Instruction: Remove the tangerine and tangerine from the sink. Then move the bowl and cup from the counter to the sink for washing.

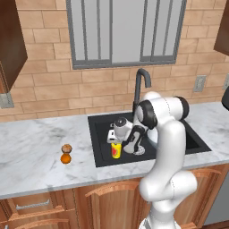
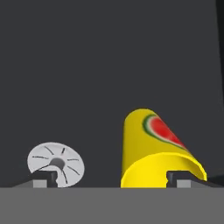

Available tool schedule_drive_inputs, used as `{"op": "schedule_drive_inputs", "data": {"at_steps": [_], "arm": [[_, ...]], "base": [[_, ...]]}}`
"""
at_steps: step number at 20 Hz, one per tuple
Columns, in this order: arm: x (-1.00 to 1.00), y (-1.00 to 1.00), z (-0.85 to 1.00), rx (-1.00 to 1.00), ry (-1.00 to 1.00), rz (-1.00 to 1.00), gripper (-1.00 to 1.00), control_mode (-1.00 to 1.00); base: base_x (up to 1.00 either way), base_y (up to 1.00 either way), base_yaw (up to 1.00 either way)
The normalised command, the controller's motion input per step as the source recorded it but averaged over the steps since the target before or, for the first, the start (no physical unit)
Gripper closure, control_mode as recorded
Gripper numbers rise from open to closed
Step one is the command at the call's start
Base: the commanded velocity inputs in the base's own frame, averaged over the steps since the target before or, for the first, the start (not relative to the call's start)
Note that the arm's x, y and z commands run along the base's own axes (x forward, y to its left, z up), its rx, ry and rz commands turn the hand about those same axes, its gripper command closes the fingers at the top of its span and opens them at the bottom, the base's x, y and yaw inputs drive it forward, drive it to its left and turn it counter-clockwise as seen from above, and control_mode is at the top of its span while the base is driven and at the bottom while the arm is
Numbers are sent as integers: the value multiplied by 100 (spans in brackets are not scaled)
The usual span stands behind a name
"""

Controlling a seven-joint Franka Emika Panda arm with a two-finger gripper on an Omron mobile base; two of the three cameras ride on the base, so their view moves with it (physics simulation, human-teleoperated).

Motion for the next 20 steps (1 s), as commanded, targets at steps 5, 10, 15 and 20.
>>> {"op": "schedule_drive_inputs", "data": {"at_steps": [5,10,15,20], "arm": [[-22,0,28,0,0,-2,-100,-100],[-23,-3,30,0,0,0,-100,-100],[-24,-4,33,0,0,0,-100,-100],[-26,-6,36,0,0,0,-100,-100]], "base": [[0,0,0],[0,0,0],[0,0,0],[0,0,0]]}}
